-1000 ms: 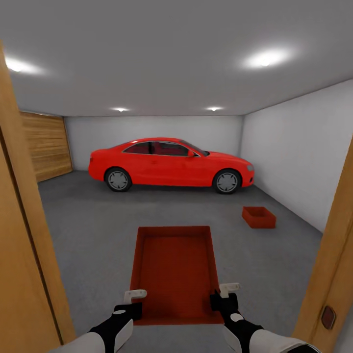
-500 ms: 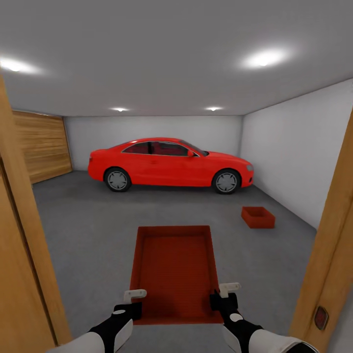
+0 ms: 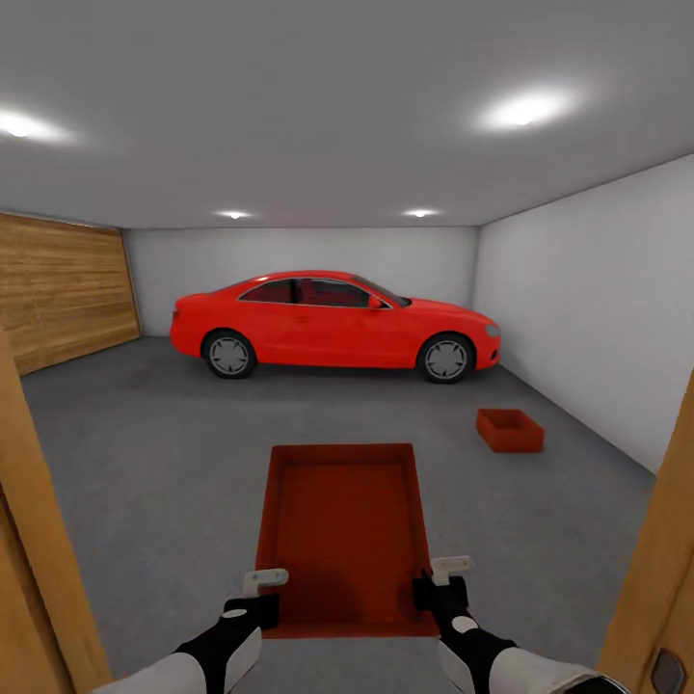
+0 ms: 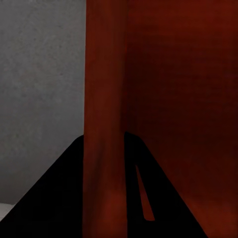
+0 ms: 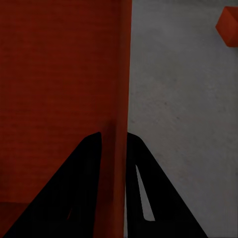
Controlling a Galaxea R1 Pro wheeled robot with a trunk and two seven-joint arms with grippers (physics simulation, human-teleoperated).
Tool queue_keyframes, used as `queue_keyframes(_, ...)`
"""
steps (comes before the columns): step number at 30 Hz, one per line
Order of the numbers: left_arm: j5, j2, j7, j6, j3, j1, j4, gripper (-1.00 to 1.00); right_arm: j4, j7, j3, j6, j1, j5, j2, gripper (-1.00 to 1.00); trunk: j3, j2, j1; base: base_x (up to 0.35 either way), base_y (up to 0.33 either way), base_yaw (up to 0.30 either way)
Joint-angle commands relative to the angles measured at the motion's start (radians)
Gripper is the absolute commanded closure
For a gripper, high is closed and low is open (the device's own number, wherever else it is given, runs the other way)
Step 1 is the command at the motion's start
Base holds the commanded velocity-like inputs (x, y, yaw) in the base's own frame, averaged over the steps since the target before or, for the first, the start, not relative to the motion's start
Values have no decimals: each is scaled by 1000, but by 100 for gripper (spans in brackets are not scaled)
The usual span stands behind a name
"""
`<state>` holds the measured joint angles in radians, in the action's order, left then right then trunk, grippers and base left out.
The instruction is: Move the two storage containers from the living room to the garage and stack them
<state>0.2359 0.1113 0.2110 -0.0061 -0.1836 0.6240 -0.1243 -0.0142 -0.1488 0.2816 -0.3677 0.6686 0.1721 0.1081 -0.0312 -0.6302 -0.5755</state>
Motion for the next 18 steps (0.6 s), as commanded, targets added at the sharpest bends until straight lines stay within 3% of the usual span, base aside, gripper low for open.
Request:
queue_keyframes(1,0,1,-2,2,9,0,-6,100,-3,2,-30,1,0,-5,2,100,0,0,-1,321,0,0)
queue_keyframes(18,0,1,-2,1,9,0,-6,100,-3,2,-30,0,0,-5,2,100,0,0,-1,304,0,0)
